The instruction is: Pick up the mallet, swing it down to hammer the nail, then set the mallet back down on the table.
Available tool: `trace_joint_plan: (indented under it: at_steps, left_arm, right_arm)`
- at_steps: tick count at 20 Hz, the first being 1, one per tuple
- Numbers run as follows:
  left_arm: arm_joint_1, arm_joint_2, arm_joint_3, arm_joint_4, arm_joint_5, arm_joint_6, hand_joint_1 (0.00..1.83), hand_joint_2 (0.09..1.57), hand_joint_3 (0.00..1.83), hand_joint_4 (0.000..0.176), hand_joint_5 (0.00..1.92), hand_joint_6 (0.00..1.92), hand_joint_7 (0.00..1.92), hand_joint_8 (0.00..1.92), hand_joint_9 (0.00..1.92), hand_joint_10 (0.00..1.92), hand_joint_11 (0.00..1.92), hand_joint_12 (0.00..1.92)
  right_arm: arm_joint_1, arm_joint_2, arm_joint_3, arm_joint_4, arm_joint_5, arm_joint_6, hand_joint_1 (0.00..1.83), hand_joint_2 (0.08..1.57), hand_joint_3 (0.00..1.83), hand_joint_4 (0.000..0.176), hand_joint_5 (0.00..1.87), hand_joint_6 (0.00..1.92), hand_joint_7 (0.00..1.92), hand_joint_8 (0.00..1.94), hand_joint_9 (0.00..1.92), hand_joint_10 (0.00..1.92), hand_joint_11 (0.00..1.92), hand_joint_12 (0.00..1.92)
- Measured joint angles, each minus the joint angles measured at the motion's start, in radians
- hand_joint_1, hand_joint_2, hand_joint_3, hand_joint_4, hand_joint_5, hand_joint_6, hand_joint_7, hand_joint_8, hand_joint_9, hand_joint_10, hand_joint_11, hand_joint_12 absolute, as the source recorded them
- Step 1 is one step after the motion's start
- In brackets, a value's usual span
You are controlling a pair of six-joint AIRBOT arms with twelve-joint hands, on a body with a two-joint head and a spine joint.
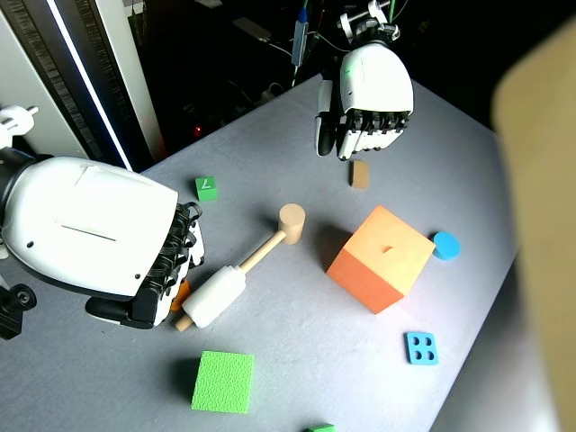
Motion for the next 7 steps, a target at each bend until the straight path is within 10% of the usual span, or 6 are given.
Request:
trace_joint_plan:
  at_steps: [7]
  left_arm:
    - [0.002,-0.005,-0.02,0.018,0.008,0.0,0.93,1.35,0.01,0.0,1.34,1.92,1.47,1.92,1.51,1.92,1.5,1.92]
  right_arm:
    - [0.012,0.0,0.014,-0.001,-0.048,0.025,0.77,1.42,0.0,0.034,1.28,1.92,1.43,1.94,1.44,1.92,1.4,1.92]
